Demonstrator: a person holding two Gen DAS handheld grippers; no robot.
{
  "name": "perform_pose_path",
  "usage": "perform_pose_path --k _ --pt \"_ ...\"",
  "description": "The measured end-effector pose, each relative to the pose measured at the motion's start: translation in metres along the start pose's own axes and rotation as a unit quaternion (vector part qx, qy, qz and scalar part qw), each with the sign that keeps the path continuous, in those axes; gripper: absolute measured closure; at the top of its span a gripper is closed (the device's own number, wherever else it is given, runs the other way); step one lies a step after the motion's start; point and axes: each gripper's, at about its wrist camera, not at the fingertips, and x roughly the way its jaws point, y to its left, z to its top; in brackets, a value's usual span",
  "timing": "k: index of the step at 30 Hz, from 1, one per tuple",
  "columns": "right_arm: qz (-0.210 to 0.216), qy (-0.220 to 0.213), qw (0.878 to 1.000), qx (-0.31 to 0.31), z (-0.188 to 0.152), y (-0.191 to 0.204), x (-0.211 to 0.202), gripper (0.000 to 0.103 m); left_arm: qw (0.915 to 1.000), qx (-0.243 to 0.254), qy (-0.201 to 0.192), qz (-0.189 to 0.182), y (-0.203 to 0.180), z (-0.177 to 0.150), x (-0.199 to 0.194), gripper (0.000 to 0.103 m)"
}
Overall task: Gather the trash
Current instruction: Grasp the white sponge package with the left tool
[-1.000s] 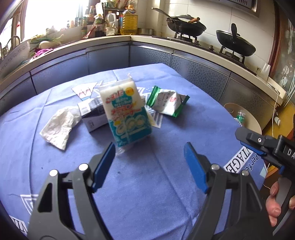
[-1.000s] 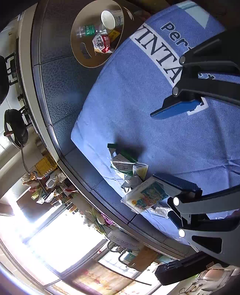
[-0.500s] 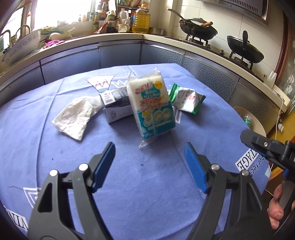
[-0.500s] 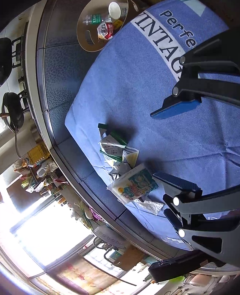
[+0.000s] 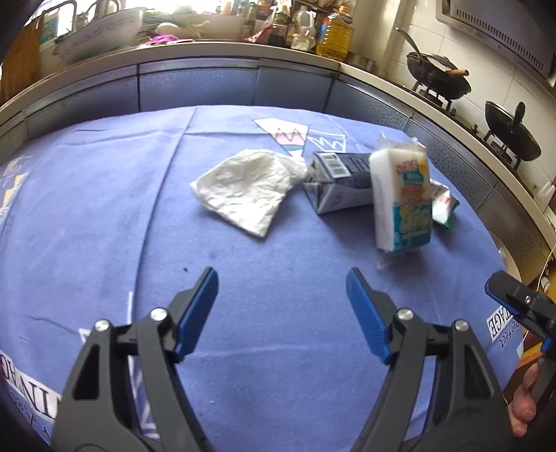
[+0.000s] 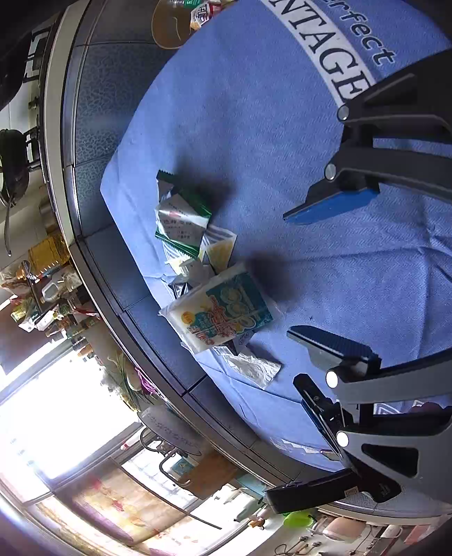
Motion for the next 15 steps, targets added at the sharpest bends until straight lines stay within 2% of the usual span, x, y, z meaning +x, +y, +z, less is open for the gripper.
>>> perform_pose_path --k 3,6,10,15 --pt "0.003 -0.01 1.0 -0.016 0.014 0.005 0.013 0.044 0.9998 -0.018 0.002 0.002 0.013 0.003 -0.001 0.033" --pt "0.01 -0.021 1.0 -0.015 0.034 0.005 0.029 0.044 0.9995 -0.03 0.003 -0.011 0.019 0.005 -0.005 0.033" --pt "0.051 0.002 0.998 0.023 0.056 -0.004 0.056 0.044 0.9992 -0.023 -0.002 -0.031 0.013 0.009 -0.012 0.033" --pt "0.096 0.028 0.995 0.03 0.066 0.009 0.075 0.044 0.9991 -0.016 -0.007 -0.037 0.009 0.012 -0.014 0.033"
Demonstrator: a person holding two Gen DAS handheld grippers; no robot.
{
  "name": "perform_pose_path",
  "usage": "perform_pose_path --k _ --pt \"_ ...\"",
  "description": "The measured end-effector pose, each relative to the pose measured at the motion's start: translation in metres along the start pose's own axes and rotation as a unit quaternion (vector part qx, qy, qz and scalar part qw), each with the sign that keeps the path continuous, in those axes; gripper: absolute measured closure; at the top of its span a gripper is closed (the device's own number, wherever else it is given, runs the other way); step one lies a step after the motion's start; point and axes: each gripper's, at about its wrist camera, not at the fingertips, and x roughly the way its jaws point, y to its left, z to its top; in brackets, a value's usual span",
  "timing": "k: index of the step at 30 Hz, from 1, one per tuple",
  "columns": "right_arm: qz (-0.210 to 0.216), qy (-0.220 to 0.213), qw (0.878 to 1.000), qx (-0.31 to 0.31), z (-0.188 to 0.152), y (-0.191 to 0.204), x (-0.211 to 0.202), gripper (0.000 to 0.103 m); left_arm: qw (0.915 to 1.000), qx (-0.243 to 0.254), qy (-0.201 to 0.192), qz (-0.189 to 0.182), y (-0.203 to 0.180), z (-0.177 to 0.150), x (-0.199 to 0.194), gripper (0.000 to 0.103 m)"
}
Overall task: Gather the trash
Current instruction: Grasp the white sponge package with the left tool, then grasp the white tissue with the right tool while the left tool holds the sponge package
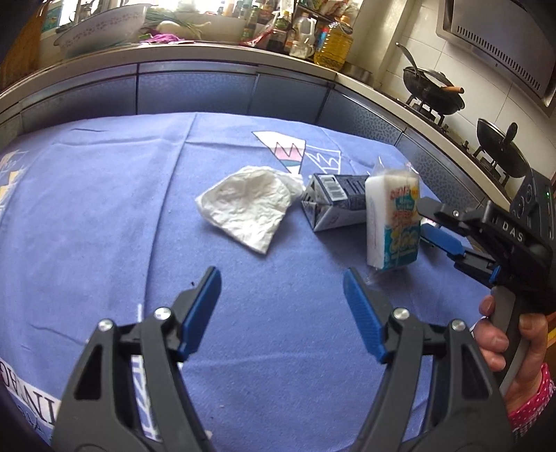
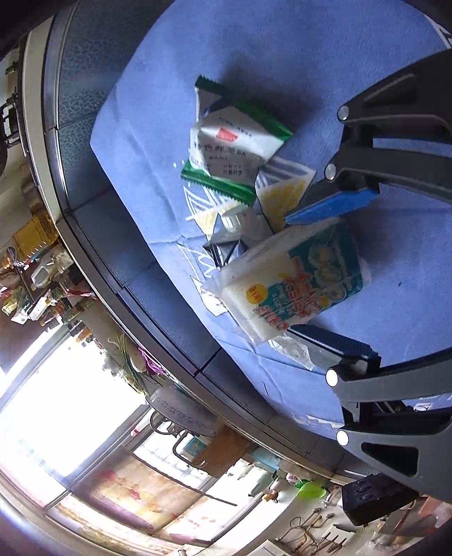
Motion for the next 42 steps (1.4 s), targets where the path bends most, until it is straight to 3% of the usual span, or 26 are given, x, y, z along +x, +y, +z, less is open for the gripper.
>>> perform_pose_path --k 4,8,13,21,25,27,28,36,39,42 --pt "0.062 0.05 0.997 -0.023 -0.011 0.031 0.023 0.044 0.9998 -0.017 0.0 0.004 0.01 0.001 0.001 0.033" --pt "0.146 0.085 0.985 -0.039 -0.019 0.057 0.03 0.044 0.9992 -0.039 0.001 0.013 0.025 0.003 0.0 0.033" --pt "0.117 0.06 0.991 -0.016 -0.011 0.039 0.018 0.044 0.9993 -0.038 0.006 0.001 0.022 0.005 0.001 0.033" --pt "0.073 0.054 0.996 0.016 -0.019 0.005 0.008 0.044 0.9977 -0.028 0.061 -0.01 -0.009 0.002 0.041 0.027" --pt "0.064 0.058 0.996 0.022 -0.025 -0.002 0.006 0.044 0.9977 -0.015 0.063 0.02 -0.026 0.005 0.053 0.022" --pt "0.058 0.06 0.996 0.015 -0.025 0.002 0.007 0.044 0.997 0.0 0.055 0.055 -0.029 0.003 0.055 0.036" --pt "0.057 0.061 0.996 0.005 -0.024 0.006 0.008 0.044 0.9973 0.001 0.052 0.052 -0.027 0.002 0.054 0.038" --pt "0.087 0.1 0.987 -0.091 -0.021 0.075 0.045 0.044 0.9949 -0.047 0.021 0.087 0.043 -0.014 0.005 0.042" --pt "0.057 0.123 0.988 -0.07 -0.026 0.083 0.082 0.044 0.991 -0.079 0.016 0.107 0.076 -0.024 -0.014 0.041" --pt "0.008 0.118 0.992 -0.033 -0.028 0.08 0.113 0.046 0.9875 -0.107 0.012 0.115 0.1 -0.03 -0.028 0.041"
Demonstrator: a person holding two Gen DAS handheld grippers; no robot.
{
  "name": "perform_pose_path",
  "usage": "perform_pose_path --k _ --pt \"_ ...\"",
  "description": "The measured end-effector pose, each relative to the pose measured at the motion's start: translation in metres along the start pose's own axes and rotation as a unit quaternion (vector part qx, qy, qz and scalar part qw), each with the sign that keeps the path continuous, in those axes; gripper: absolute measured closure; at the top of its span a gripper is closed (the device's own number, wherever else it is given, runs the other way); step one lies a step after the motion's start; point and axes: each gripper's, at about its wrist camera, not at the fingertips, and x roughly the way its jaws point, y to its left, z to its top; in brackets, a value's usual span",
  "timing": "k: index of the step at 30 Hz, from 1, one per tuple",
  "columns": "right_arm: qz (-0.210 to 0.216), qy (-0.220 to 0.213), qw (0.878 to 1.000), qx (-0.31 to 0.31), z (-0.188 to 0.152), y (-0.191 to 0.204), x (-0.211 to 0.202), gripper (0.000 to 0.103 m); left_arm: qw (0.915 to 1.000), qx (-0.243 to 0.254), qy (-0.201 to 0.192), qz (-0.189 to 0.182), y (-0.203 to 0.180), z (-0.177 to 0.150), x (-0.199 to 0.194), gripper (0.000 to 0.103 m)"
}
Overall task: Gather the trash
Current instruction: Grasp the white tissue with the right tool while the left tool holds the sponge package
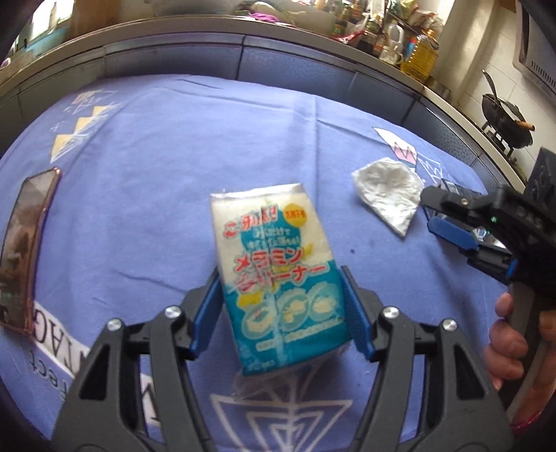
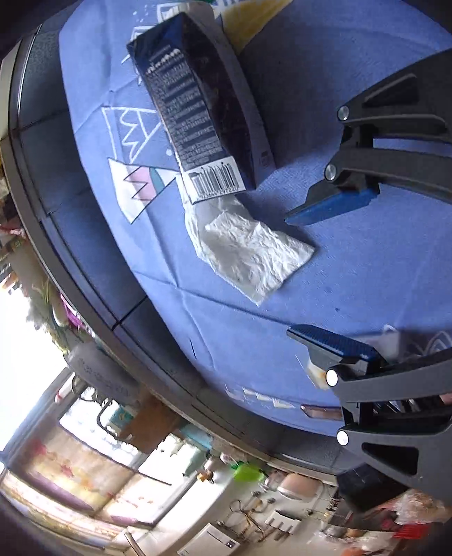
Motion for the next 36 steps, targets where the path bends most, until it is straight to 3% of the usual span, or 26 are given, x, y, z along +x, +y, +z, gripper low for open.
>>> perform_pose_path --k 2,4,5,6,11,15,19,23,25,27,29,33,36 --pt "-0.017 -0.023 1.0 0.012 0.004 0.001 0.012 0.053 1.0 -0.009 0.0 0.004 0.01 -0.001 -0.004 0.041" --pt "-0.051 -0.026 0.998 -0.016 0.008 0.009 0.024 0.078 0.9999 -0.01 0.0 0.006 0.015 -0.003 -0.008 0.041" --pt "-0.049 -0.014 0.998 -0.02 0.006 0.01 0.03 0.099 0.9999 -0.01 -0.001 0.006 0.016 -0.003 -0.01 0.041" --pt "-0.041 -0.006 0.999 -0.019 0.003 0.011 0.031 0.103 1.0 -0.008 -0.002 0.004 0.015 -0.004 -0.012 0.041" --pt "0.008 0.013 0.993 -0.118 -0.037 0.031 -0.01 0.103 0.9998 0.009 -0.014 -0.015 0.005 -0.002 -0.02 0.041" --pt "0.035 0.052 0.984 -0.17 -0.075 0.014 -0.057 0.103 0.9983 0.032 -0.01 -0.047 -0.012 -0.006 -0.021 0.041" --pt "-0.024 0.047 0.987 -0.152 -0.098 -0.028 -0.096 0.102 0.995 0.064 0.004 -0.077 -0.039 -0.015 -0.017 0.041" --pt "-0.033 0.02 0.996 -0.076 -0.11 -0.071 -0.124 0.099 0.9908 0.096 0.017 -0.094 -0.066 -0.025 -0.01 0.04" --pt "-0.038 0.017 0.998 -0.052 -0.112 -0.083 -0.13 0.091 0.9891 0.103 0.024 -0.102 -0.075 -0.029 -0.008 0.04" --pt "-0.026 0.007 0.999 -0.042 -0.115 -0.089 -0.138 0.059 0.9874 0.107 0.032 -0.112 -0.084 -0.031 -0.006 0.039" --pt "-0.045 -0.015 0.997 -0.052 -0.118 -0.088 -0.148 0.036 0.9859 0.114 0.037 -0.117 -0.091 -0.034 -0.005 0.039" --pt "-0.091 -0.053 0.988 -0.114 -0.12 -0.071 -0.158 0.034 0.9841 0.124 0.047 -0.118 -0.1 -0.04 -0.003 0.039" --pt "-0.112 -0.057 0.982 -0.143 -0.115 -0.059 -0.148 0.034 0.9835 0.13 0.051 -0.115 -0.104 -0.043 -0.002 0.039"
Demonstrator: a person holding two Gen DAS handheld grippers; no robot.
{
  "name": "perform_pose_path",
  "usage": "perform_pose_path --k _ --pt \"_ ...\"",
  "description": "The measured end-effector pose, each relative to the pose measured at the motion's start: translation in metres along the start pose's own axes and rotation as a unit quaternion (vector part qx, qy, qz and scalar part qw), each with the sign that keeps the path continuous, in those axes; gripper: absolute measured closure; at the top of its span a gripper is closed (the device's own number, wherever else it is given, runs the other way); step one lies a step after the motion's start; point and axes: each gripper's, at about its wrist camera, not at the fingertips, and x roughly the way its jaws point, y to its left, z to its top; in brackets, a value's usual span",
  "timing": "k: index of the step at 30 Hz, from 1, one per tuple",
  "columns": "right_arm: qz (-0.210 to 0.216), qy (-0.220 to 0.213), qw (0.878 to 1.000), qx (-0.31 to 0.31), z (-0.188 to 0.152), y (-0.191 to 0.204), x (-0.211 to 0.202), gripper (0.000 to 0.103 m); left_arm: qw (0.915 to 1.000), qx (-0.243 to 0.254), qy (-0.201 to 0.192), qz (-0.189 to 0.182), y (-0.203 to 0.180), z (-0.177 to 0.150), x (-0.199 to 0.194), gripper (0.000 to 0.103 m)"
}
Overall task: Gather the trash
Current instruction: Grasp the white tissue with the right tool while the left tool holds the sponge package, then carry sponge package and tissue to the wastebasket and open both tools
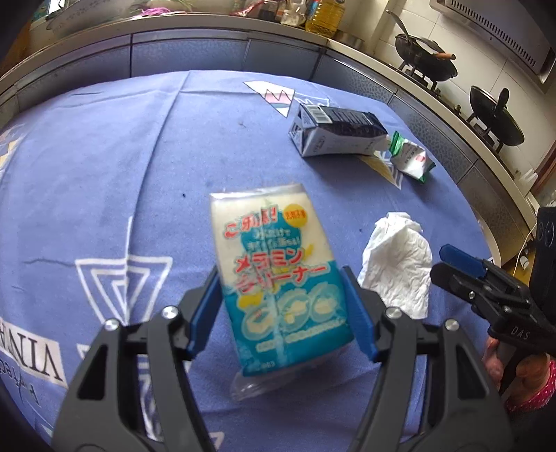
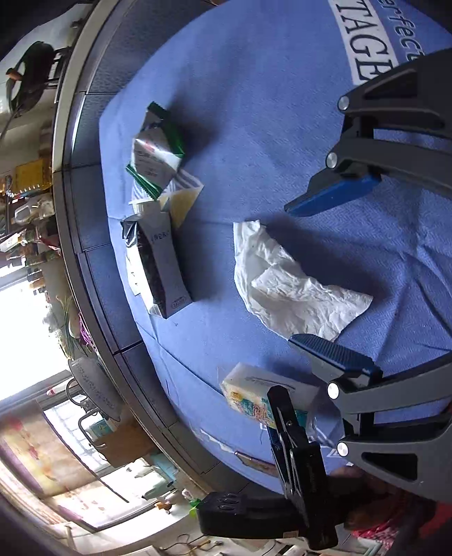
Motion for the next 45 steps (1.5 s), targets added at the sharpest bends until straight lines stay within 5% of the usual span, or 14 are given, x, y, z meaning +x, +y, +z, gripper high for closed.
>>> perform_pose_path --k 11,13,15,23,27,31,34,39,41,43,45 --pt "-0.011 0.01 0.995 -0.097 0.011 0.022 0.032 0.035 0.9998 0.013 0.008 0.014 -0.009 -0.003 0.0 0.039" --pt "-0.007 0.039 0.994 -0.106 0.007 0.02 0.043 0.049 0.9997 0.017 0.008 0.017 -0.011 -0.003 0.001 0.039" --pt "-0.017 0.04 0.991 -0.128 0.0 0.022 0.041 0.087 0.9995 0.021 0.008 0.021 -0.014 -0.003 0.001 0.039" --pt "-0.049 0.004 0.998 -0.048 0.001 -0.026 0.007 0.095 0.9991 0.029 0.01 0.029 -0.024 0.004 0.007 0.039" --pt "-0.022 -0.008 0.999 -0.025 0.021 -0.027 0.009 0.095 0.9983 0.04 -0.003 0.041 -0.033 0.012 0.005 0.039" --pt "0.039 -0.003 0.998 -0.057 0.042 0.016 0.031 0.095 0.9969 0.025 -0.034 0.066 -0.02 0.022 -0.016 0.039" --pt "0.027 0.018 0.995 -0.089 0.053 0.044 0.059 0.095 0.9941 -0.002 -0.051 0.095 0.006 0.024 -0.036 0.039" --pt "0.067 0.072 0.995 -0.002 0.049 0.023 0.082 0.095 0.9899 -0.036 -0.053 0.127 0.043 0.018 -0.055 0.039" --pt "0.117 0.097 0.987 -0.043 0.028 0.054 0.069 0.095 0.99 -0.031 -0.045 0.13 0.046 0.016 -0.052 0.039" --pt "0.195 0.146 0.965 -0.095 -0.003 0.092 0.057 0.095 0.9895 -0.023 -0.038 0.137 0.045 0.012 -0.047 0.039" --pt "0.229 0.164 0.949 -0.142 -0.026 0.115 0.041 0.095 0.99 -0.028 -0.035 0.134 0.046 0.01 -0.044 0.039"
